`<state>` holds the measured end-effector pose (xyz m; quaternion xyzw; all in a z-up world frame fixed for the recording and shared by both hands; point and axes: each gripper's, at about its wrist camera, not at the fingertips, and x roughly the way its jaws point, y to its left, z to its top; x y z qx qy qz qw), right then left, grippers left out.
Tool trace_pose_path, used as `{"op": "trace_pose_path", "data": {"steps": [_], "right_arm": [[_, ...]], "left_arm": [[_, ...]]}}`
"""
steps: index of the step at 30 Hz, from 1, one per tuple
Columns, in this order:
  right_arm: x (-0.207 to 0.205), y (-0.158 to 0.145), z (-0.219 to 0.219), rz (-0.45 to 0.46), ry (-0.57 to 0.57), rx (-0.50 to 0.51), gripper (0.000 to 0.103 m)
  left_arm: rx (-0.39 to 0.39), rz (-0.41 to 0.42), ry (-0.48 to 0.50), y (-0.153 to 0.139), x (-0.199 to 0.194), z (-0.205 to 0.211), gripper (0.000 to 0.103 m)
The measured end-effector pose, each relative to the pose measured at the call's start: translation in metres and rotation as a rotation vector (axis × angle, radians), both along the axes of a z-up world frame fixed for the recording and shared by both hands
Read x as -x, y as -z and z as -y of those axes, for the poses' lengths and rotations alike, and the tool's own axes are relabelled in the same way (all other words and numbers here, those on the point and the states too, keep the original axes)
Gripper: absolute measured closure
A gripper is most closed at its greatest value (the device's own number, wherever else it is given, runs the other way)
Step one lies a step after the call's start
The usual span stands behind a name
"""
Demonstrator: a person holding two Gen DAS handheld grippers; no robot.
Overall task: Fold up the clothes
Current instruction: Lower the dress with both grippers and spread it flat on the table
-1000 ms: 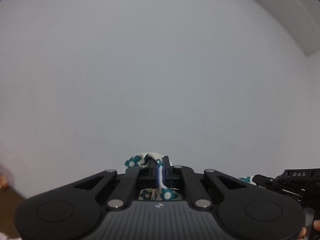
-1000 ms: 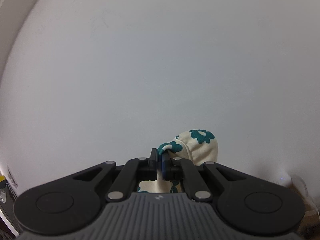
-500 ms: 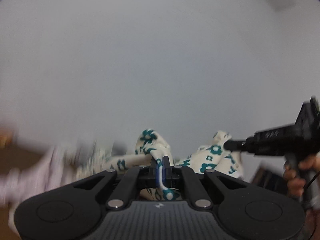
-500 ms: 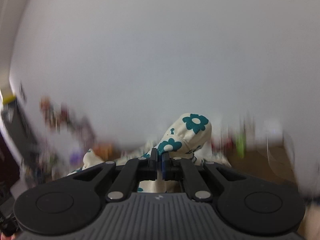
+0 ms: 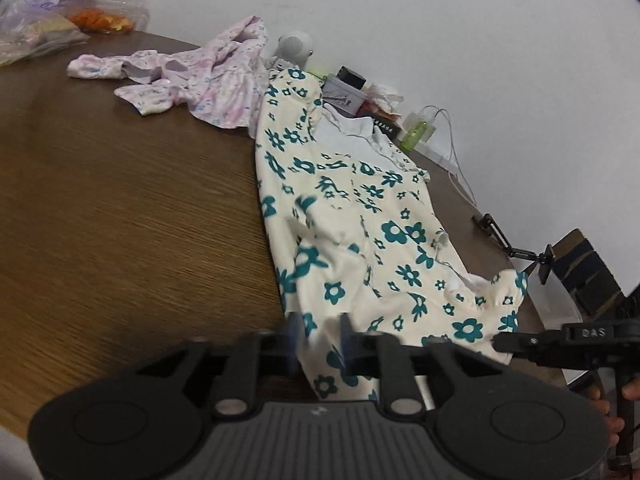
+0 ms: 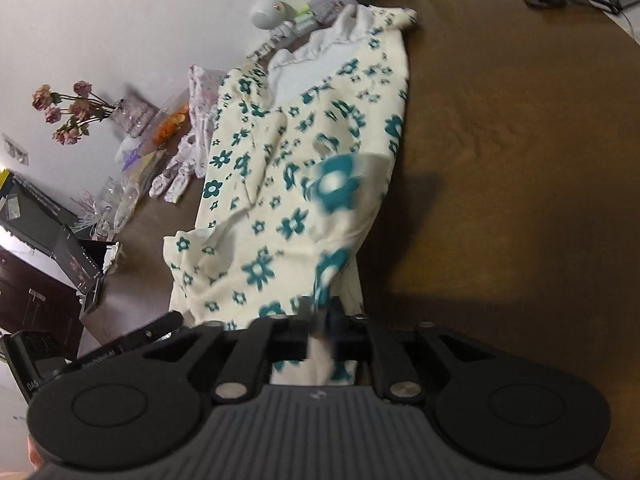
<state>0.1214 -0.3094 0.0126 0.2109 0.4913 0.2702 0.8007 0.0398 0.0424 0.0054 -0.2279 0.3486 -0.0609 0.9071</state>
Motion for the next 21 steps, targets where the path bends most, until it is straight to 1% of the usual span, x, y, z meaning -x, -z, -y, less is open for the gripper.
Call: {"op": "trace_pose_path", "data": {"steps": [1,2,3,4,5,6,8,11,13,15,17,20,21], "right_arm": [[0.003,0.001,0.002,0.017,0.007,0.005,0.071],[0.006,0.002,0.005,0.035,0.015,0.011,0.058],[0.012,-0.001,0.014,0.086,0.031,0.037,0.055],[0.014,-0.008,0.016,0.137,0.047,0.071,0.054],[0.016,-0.014,0.019,0.188,0.063,0.106,0.051],[0.019,-0.021,0.021,0.239,0.079,0.14,0.047],[0.012,-0.027,0.017,0.298,0.1,0.2,0.046],[-0.007,-0.023,-0.004,0.328,0.063,0.272,0.046],[-0.021,-0.016,-0.021,0.332,0.025,0.314,0.047],[-0.035,-0.007,-0.035,0.345,-0.011,0.369,0.05],[-0.048,0.002,-0.047,0.346,-0.042,0.408,0.051],[-0.063,0.013,-0.054,0.329,-0.071,0.419,0.055],[-0.066,0.016,-0.057,0.329,-0.079,0.426,0.056]], "left_arm": [[-0.005,0.012,-0.003,-0.005,0.009,-0.001,0.063],[-0.026,0.046,-0.001,-0.014,0.012,-0.003,0.058],[-0.066,0.075,0.014,-0.022,0.015,-0.002,0.05],[-0.108,0.103,0.029,-0.03,0.017,0.0,0.046],[-0.166,0.124,0.047,-0.038,0.012,0.003,0.042],[-0.22,0.143,0.069,-0.045,0.006,0.008,0.041],[-0.362,0.153,0.145,-0.053,-0.018,0.026,0.04],[-0.578,0.143,0.266,-0.057,-0.057,0.053,0.04],[-0.667,0.094,0.328,-0.046,-0.085,0.066,0.041],[-0.715,0.038,0.393,-0.034,-0.105,0.074,0.045],[-0.761,-0.016,0.455,-0.022,-0.124,0.081,0.046],[-0.808,-0.042,0.498,-0.008,-0.136,0.084,0.047],[-0.815,-0.028,0.501,-0.005,-0.137,0.084,0.051]]}}
